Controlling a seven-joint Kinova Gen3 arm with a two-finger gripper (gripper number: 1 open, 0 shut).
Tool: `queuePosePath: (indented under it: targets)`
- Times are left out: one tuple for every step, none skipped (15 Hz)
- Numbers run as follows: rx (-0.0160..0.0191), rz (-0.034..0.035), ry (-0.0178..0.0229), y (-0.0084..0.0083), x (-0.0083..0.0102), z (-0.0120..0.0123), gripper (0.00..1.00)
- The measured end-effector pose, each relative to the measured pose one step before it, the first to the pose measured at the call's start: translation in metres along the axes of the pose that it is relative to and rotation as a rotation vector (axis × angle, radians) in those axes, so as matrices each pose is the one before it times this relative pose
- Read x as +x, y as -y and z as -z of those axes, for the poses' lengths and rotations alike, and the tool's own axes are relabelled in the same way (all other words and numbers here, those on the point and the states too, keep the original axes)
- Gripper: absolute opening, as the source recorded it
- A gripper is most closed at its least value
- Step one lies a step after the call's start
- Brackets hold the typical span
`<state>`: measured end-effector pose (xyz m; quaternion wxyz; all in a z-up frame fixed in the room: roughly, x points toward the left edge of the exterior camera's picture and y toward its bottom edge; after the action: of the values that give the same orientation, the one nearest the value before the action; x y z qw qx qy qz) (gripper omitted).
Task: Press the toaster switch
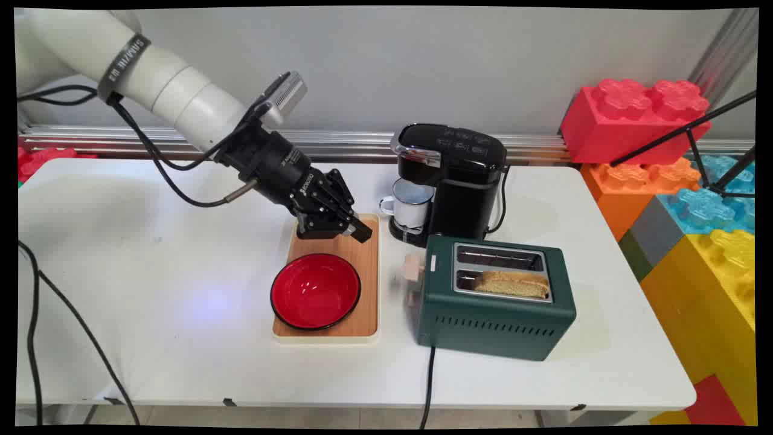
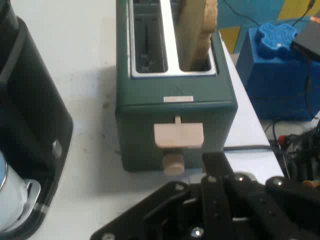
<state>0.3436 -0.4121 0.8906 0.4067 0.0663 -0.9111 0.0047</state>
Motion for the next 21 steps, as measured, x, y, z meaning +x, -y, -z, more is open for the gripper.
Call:
queuePosePath:
  targets:
    - [-0.00120,0.00227,-0.00743,0.00081,-0.00251,-0.00248,0.00]
    - [-0.00108,0.00341,-0.00829,0.00100,-0.00245,-0.00285,0.00]
    - [-0.00055,0.00340,-0.00760,0.00093,-0.00207,-0.00255,0.00]
    - [0.00071,0.00368,-0.00964,0.00124,-0.00235,-0.00324,0.00]
    - [0.00090,0.00336,-0.00876,0.00150,-0.00239,-0.00333,0.00]
    - [0.00090,0.00289,-0.00663,0.00135,-0.00218,-0.00296,0.00]
    - [0.00065,0.00316,-0.00651,0.00116,-0.00221,-0.00307,0.00]
    - [-0.00023,0.00361,-0.00931,0.00131,-0.00240,-0.00412,0.00]
    - [-0.00109,0.00248,-0.00664,0.00064,-0.00164,-0.00313,0.00]
    - [-0.00110,0.00236,-0.00690,0.00042,-0.00163,-0.00383,0.00]
    - [-0.00051,0.00182,-0.00527,0.00031,-0.00134,-0.00335,0.00]
    - [-0.00024,0.00160,-0.00623,0.00028,-0.00162,-0.00438,0.00]
    - [0.00016,-0.00026,-0.00406,0.00020,-0.00092,-0.00353,0.00]
    - [0.00085,-0.00123,-0.00359,0.00002,-0.00084,-0.00335,0.00]
    - [0.00048,-0.00109,-0.00216,-0.00006,-0.00054,-0.00223,0.00]
    - [0.00200,-0.00350,-0.00295,-0.00009,-0.00083,-0.00382,0.00]
    - [0.00216,-0.00360,-0.00176,-0.00011,-0.00071,-0.00315,0.00]
    - [0.00199,-0.00342,-0.00212,-0.00030,-0.00051,-0.00307,0.00]
    - [0.00138,-0.00235,-0.00150,-0.00020,-0.00026,-0.00190,0.00]
    - [0.00150,-0.00366,-0.00199,-0.00056,-0.00046,-0.00330,0.00]
    - [0.00214,-0.00361,-0.00215,-0.00049,-0.00039,-0.00317,0.00]
